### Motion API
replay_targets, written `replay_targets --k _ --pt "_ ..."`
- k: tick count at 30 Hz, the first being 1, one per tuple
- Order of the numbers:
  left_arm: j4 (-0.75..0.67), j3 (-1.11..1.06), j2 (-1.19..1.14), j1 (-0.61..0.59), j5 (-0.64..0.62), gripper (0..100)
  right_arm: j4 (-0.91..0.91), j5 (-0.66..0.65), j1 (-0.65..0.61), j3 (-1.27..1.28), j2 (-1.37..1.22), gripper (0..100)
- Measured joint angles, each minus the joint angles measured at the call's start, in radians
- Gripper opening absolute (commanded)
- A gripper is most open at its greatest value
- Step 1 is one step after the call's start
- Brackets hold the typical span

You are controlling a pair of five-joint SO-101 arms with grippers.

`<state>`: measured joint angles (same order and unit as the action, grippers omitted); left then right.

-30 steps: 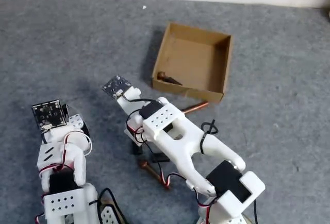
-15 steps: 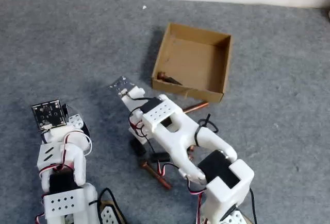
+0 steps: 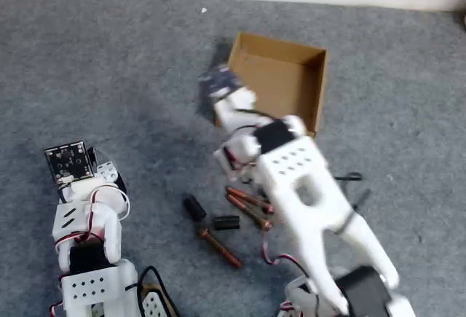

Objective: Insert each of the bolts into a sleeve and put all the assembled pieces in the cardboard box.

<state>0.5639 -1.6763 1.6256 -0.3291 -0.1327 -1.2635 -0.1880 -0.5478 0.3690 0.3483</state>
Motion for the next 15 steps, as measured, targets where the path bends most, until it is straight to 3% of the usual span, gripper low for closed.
replay_targets --k 3,7,15 --pt "0.0 0.0 0.0 0.0 0.009 2 -0.054 0.006 0.077 0.005 0.077 0.5" --pt "0.0 0.0 0.0 0.0 0.127 2 -0.068 0.064 0.153 0.094 0.204 0.5" --pt "0.057 0.0 0.0 0.094 0.264 2 0.104 0.086 0.212 0.419 0.479 0.5"
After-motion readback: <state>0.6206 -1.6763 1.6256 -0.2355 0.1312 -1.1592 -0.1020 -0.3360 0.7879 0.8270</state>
